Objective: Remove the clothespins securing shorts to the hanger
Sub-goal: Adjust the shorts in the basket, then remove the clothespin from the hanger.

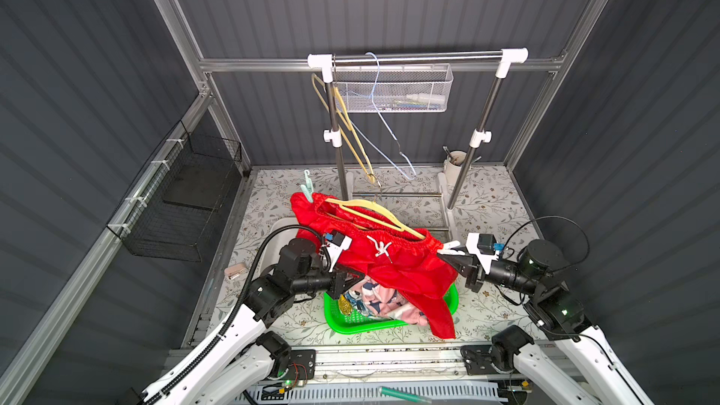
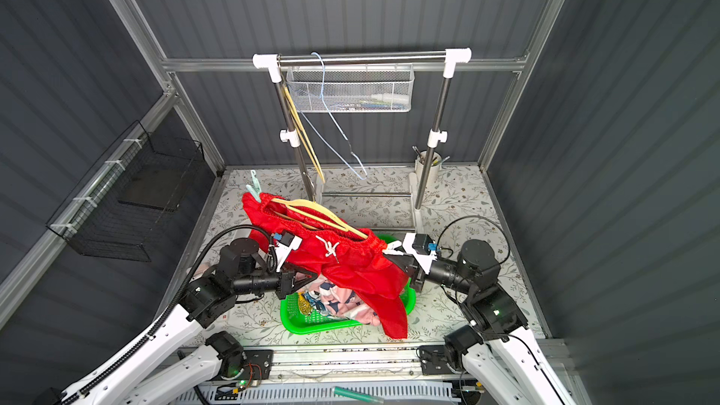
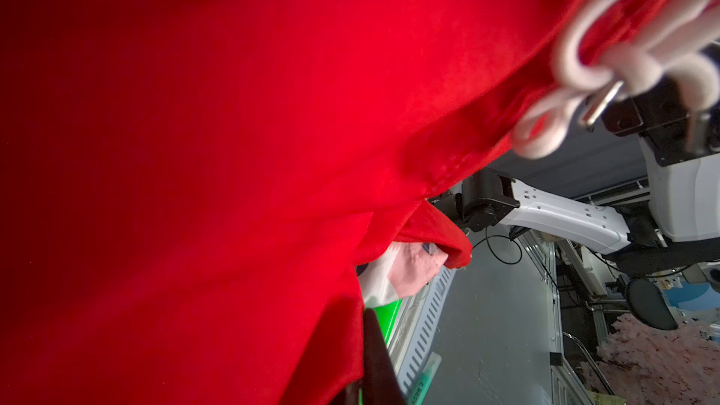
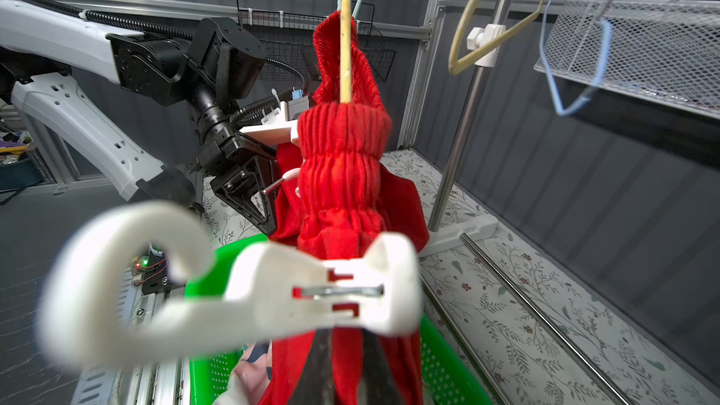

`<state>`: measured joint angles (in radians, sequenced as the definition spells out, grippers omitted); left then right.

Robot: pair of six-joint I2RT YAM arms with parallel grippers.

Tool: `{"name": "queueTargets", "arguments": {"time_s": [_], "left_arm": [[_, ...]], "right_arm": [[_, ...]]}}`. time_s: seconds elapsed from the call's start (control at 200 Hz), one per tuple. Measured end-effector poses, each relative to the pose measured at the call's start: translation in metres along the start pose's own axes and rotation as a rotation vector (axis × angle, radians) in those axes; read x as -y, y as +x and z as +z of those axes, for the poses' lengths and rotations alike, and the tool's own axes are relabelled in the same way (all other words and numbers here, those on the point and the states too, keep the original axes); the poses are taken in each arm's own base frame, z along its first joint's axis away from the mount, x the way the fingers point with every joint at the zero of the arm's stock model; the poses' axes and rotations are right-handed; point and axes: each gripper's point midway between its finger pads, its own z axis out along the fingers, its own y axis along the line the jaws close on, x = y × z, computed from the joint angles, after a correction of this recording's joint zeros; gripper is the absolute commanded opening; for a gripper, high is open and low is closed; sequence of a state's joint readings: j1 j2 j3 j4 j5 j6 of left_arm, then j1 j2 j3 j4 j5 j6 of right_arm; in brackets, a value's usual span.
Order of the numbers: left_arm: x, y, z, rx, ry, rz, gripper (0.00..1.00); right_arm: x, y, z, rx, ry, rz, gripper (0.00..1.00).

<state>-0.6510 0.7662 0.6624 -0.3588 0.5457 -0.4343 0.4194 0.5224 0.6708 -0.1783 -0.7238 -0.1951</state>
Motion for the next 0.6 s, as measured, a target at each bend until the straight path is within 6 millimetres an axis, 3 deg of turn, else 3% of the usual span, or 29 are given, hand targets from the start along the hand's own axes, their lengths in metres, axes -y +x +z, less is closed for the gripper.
{"name": "queueTargets", "arguments": {"time_s": [0.185, 0.6], "left_arm": [[-0.009, 0.003, -0.004, -0.005, -0.061, -0.057, 0.51], [-0.009, -0.011, -0.058, 0.048, -0.290, -0.159, 0.76]], "right_arm": [[0.001, 0.020, -0.001, -0.024, 0.029, 0.007, 0.00], [0.006, 0.049, 0.009, -0.066, 0.060, -0.031, 0.00]]}}
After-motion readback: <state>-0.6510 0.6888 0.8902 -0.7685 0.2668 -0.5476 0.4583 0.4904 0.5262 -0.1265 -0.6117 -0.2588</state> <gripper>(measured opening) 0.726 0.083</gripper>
